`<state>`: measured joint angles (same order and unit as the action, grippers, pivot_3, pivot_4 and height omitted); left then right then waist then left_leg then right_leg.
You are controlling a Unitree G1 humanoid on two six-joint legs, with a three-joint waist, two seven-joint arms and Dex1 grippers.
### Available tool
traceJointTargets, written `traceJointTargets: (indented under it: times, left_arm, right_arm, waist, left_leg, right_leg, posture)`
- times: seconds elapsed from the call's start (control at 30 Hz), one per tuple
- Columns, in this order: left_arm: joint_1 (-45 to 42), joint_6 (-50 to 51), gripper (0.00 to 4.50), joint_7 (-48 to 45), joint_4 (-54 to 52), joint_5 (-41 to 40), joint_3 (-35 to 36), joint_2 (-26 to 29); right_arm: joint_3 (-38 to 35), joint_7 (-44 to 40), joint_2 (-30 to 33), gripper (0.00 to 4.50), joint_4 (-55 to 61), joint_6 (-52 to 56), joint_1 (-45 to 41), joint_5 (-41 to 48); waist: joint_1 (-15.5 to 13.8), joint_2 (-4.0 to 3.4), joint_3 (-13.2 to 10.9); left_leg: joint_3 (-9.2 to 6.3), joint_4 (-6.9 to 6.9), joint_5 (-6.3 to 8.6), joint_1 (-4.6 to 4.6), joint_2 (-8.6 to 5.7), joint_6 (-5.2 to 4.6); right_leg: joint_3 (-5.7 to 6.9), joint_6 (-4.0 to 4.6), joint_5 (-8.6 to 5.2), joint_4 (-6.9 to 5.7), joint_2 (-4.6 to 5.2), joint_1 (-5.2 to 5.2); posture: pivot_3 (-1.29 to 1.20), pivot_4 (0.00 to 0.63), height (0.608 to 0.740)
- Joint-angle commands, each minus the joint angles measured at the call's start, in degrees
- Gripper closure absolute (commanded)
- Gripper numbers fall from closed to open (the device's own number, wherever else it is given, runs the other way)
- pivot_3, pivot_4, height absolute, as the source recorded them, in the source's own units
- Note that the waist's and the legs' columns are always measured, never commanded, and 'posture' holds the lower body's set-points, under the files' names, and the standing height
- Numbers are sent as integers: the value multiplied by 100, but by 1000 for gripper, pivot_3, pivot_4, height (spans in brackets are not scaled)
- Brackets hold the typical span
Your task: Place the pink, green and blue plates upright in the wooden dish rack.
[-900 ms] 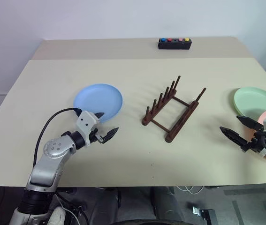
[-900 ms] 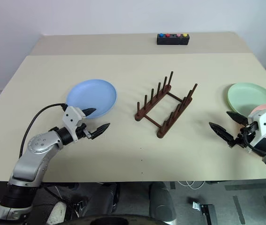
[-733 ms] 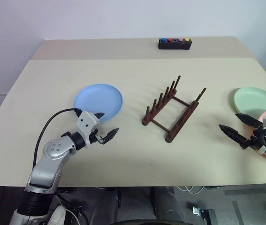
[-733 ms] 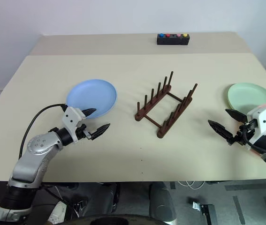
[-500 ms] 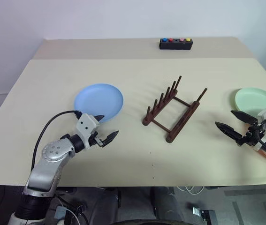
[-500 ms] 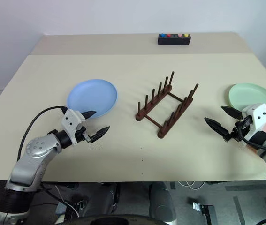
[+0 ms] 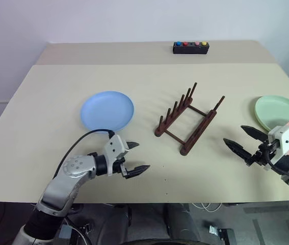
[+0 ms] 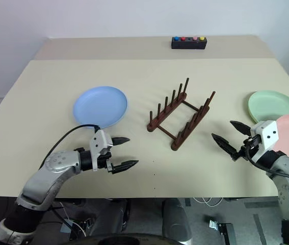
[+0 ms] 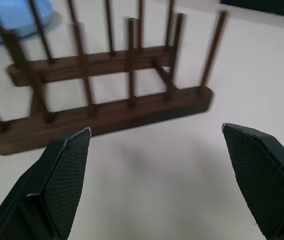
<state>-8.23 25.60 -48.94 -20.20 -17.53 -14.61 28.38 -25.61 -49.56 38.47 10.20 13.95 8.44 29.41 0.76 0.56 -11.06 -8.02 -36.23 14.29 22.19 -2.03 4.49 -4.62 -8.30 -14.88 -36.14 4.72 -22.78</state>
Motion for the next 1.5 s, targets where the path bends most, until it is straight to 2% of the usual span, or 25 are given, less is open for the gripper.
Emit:
traceJointTargets:
  times: [0.03, 0.13, 0.33, 0.63, 0.83, 1.23, 1.5]
  left_arm:
    - [-430, -86, 19, -39, 384, 257, -526, -324]
    - [-896, -177, 19, 13, 995, 685, -1033, -686]
    - [-1276, -137, 19, 233, 1548, 1021, -1477, -1305]
    - [-1469, 39, 19, 1104, 1962, 1704, -1646, -1911]
    - [-1589, -317, 19, 1428, 2220, 2010, -1522, -1931]
    - [-1833, -598, 19, 1812, 2716, 2084, -1301, -2009]
    - [-1838, -132, 19, 1568, 2794, 1867, -1470, -2401]
  right_arm:
    - [-264, 149, -59, 205, 628, 142, 305, 245]
    - [-272, 277, -76, 205, 883, 270, 502, 318]
    - [-289, 488, -118, 205, 1219, 428, 659, 416]
    - [-353, 675, -257, 205, 1545, 431, 1002, 474]
    - [-253, 791, -339, 205, 1586, 418, 965, 434]
    - [-101, 863, -442, 205, 1479, 316, 807, 338]
    - [-155, 966, -490, 205, 1625, 306, 910, 343]
  waist:
    - [-3, -2, 1]
    - [-14, -1, 2]
    - [2, -11, 8]
    - [-28, -11, 11]
    - [-16, -12, 12]
    - [-11, -11, 13]
    - [-33, -11, 13]
  left_leg:
    - [1, 0, 0, -1, 0, 0]
    - [0, -5, 0, -2, -2, 0]
    - [0, 2, 0, -6, -1, -1]
    - [-3, -14, 2, -14, -5, -3]
    - [-3, -13, 2, -17, -4, -3]
    - [-3, -11, 2, -20, -4, -3]
    - [-3, -12, 2, -20, -5, -3]
  right_leg:
    - [0, 0, 0, 0, 0, 2]
    - [1, -1, 0, 2, 0, 8]
    - [0, -2, -1, 2, 0, 5]
    - [0, -5, -5, 8, 1, 29]
    - [0, -5, -5, 8, 1, 29]
    - [0, -6, -4, 7, 1, 30]
    - [1, -8, -5, 9, 1, 34]
  posture:
    - [0, 150, 740]
    - [0, 150, 740]
    - [0, 150, 740]
    - [0, 150, 740]
    - [0, 150, 740]
    - [0, 150, 740]
    - [0, 150, 740]
